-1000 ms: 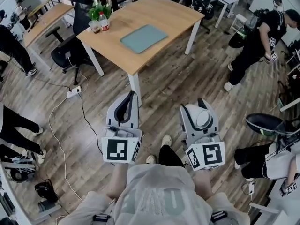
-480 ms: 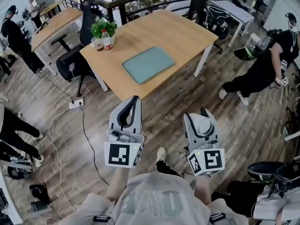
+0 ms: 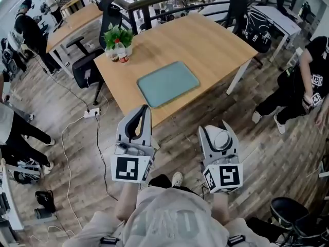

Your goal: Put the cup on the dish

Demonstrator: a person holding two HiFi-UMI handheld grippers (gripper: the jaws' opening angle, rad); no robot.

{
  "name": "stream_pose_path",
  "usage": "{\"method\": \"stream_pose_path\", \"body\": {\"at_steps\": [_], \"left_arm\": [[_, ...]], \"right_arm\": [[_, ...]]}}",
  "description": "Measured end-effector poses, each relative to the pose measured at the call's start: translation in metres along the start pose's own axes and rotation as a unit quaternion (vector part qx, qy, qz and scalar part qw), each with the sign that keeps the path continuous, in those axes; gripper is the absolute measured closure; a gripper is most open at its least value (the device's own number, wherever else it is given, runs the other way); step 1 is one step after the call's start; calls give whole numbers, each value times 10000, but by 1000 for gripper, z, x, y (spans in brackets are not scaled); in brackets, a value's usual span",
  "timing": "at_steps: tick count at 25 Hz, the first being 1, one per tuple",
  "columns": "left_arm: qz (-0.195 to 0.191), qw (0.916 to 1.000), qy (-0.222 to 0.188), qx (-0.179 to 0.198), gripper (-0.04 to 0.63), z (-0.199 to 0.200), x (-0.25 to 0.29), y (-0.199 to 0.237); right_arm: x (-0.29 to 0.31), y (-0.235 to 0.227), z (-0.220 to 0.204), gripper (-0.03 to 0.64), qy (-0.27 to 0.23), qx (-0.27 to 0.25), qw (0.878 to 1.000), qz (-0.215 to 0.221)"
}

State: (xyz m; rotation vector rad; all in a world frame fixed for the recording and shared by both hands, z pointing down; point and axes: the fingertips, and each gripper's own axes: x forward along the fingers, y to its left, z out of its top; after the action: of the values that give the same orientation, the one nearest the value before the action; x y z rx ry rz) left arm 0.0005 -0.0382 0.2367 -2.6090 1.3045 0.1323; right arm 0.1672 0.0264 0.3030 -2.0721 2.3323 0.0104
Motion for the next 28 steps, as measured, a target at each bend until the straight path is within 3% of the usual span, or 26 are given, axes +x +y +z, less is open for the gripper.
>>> {"method": "stream_pose_path", "body": {"at_steps": [13, 28], "left_arm": [[43, 9999, -107, -26, 584, -35, 96, 20], [514, 9985, 6, -163, 584, -95, 244, 113]], "right_arm": [[69, -42, -26, 364, 284, -37, 9995, 147], [281, -86, -33, 364, 670, -309, 9946, 735]]}}
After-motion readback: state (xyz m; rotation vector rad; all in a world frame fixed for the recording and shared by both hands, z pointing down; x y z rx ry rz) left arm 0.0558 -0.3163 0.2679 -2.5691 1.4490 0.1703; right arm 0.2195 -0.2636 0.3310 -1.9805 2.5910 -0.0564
